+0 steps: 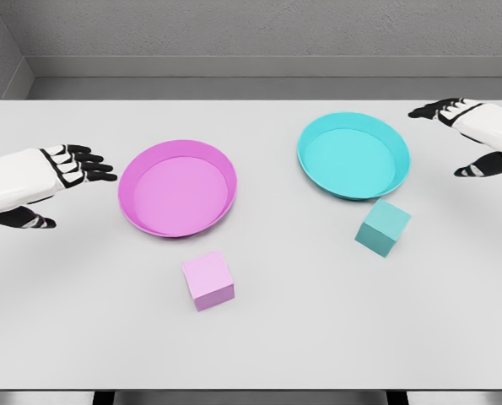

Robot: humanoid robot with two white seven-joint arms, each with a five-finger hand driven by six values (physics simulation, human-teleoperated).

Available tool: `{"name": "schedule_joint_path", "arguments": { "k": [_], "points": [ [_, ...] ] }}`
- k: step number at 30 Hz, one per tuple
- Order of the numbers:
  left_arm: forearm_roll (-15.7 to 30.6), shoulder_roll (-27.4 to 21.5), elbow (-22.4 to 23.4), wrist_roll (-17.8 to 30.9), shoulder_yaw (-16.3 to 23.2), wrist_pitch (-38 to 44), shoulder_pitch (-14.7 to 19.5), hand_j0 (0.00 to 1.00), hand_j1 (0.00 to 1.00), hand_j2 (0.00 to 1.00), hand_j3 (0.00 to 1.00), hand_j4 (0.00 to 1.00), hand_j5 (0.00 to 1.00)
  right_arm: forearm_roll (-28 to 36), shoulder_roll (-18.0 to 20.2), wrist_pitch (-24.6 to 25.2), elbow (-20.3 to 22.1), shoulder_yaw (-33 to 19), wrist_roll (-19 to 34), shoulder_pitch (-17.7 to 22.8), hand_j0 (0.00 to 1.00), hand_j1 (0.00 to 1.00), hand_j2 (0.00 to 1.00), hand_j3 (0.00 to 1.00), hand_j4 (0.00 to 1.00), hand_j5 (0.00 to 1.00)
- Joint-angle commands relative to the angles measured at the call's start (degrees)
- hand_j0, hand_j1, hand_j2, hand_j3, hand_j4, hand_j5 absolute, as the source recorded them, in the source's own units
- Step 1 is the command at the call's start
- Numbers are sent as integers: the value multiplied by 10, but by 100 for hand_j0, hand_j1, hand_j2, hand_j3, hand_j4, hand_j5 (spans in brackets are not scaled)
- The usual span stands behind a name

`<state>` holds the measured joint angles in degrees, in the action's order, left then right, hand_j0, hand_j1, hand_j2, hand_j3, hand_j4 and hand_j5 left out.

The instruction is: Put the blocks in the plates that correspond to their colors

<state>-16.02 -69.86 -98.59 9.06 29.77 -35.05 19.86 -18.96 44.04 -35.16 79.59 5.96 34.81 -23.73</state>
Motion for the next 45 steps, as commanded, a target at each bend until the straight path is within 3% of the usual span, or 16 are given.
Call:
{"name": "schedule_joint_path", "arguments": {
  "k": [1, 3, 6, 10, 12, 14, 18, 22, 24, 28, 30, 31, 33, 34, 41, 45],
  "points": [
    [4, 2, 0, 1, 0, 0, 0, 100, 100, 100, 100, 100, 100, 3, 0, 2, 5, 0, 0, 0, 100, 100, 100, 100, 100, 100],
    [3, 2, -1, 1, 2, 0, 2, 100, 100, 100, 100, 100, 100, 2, 2, 2, 4, -1, 0, -2, 100, 100, 100, 100, 100, 100],
    [4, 0, -20, 11, 108, 0, 80, 100, 100, 100, 100, 100, 100, -6, -1, 2, 2, -3, 0, -7, 100, 100, 100, 100, 100, 100],
    [5, 31, -24, 32, 165, 0, 112, 100, 100, 100, 100, 100, 100, -8, -7, 2, 8, 10, -3, 0, 100, 100, 100, 100, 100, 100],
    [5, 65, -24, 43, 197, 0, 134, 100, 100, 100, 100, 100, 100, -24, 0, 2, 38, 90, 1, -12, 100, 100, 100, 100, 100, 100],
    [5, 84, -24, 44, 199, 0, 134, 100, 100, 100, 100, 100, 100, -72, 1, 2, 54, 144, 2, -32, 100, 100, 100, 100, 100, 100],
    [6, 141, -24, 45, 202, 0, 134, 100, 100, 100, 100, 100, 100, -75, 8, 2, 71, 196, 2, -36, 100, 100, 100, 100, 100, 100],
    [6, 173, -24, 47, 224, 0, 146, 100, 100, 100, 100, 100, 100, -75, 9, 2, 73, 198, 2, -36, 100, 100, 100, 100, 100, 100],
    [6, 191, -24, 75, 231, 0, 146, 100, 100, 100, 100, 100, 100, -75, 18, 2, 74, 198, 2, -34, 100, 100, 100, 100, 100, 100],
    [4, 193, -24, 90, 237, 0, 145, 100, 100, 100, 100, 100, 100, -73, 32, 2, 69, 133, 2, -33, 100, 100, 100, 100, 100, 100],
    [4, 193, -24, 92, 238, 0, 146, 100, 100, 100, 100, 100, 100, -73, 44, 2, 68, 132, 2, -33, 100, 100, 100, 100, 100, 100],
    [4, 193, -24, 92, 238, 0, 146, 100, 100, 100, 100, 100, 100, -74, 48, 2, 76, 139, 2, -33, 100, 100, 100, 100, 100, 100],
    [4, 193, -24, 92, 238, 0, 145, 100, 100, 100, 100, 100, 100, -74, 83, 2, 164, 198, 2, -32, 100, 100, 100, 100, 100, 100],
    [3, 193, -24, 92, 238, 0, 145, 100, 100, 100, 100, 100, 100, -74, 85, 2, 175, 203, 2, -31, 99, 99, 99, 99, 99, 99],
    [-19, 193, -24, 93, 238, 0, 144, 100, 100, 100, 100, 100, 100, -74, 105, 2, 210, 246, 2, -31, 99, 99, 99, 99, 99, 99],
    [-32, 204, -24, 93, 252, 0, 144, 100, 100, 100, 100, 100, 100, -74, 105, 2, 207, 261, 2, -31, 92, 92, 92, 92, 92, 92]
  ]
}}
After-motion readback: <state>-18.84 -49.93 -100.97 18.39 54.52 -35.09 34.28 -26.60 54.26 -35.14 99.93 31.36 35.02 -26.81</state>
